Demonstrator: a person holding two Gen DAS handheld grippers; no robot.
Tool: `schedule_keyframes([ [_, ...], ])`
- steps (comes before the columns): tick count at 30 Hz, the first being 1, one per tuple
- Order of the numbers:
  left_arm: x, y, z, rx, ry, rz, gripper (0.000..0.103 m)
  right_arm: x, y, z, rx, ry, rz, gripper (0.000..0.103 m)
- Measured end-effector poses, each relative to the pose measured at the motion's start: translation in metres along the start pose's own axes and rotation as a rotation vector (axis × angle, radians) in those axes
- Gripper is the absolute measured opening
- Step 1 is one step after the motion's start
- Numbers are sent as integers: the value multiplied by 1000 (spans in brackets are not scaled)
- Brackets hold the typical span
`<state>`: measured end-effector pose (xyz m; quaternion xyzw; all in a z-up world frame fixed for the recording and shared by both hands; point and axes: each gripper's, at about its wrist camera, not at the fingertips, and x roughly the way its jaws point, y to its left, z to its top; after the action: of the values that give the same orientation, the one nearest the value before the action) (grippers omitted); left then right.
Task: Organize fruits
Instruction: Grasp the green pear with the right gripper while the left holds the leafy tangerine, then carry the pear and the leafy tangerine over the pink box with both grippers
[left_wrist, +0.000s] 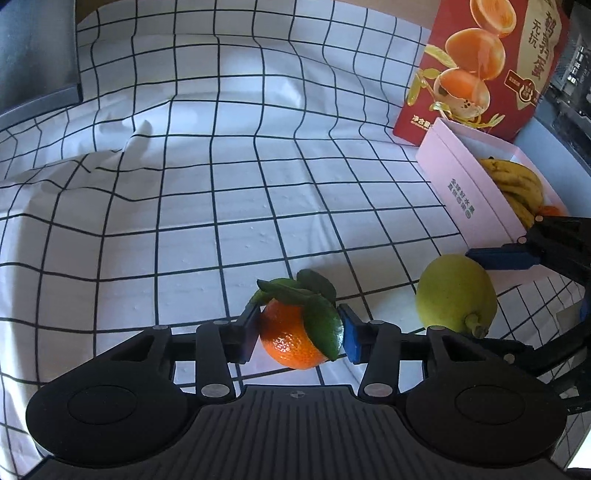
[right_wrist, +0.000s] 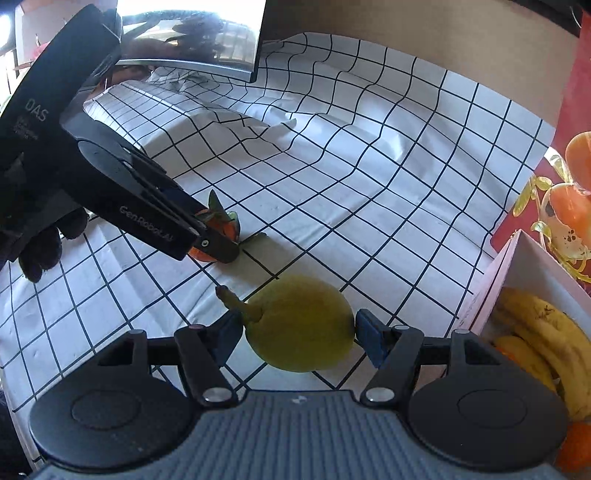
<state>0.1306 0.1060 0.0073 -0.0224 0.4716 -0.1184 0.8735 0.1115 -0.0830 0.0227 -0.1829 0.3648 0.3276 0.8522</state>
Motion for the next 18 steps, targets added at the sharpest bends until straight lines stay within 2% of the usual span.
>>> schedule_keyframes([
  [5,-1,6,-3,-30,-10,-17,50,4,3,1,-34,20,8,69],
  [18,-39,26,-32,-179,-69,-70,50,23,36,13,-305,66,-16,73],
])
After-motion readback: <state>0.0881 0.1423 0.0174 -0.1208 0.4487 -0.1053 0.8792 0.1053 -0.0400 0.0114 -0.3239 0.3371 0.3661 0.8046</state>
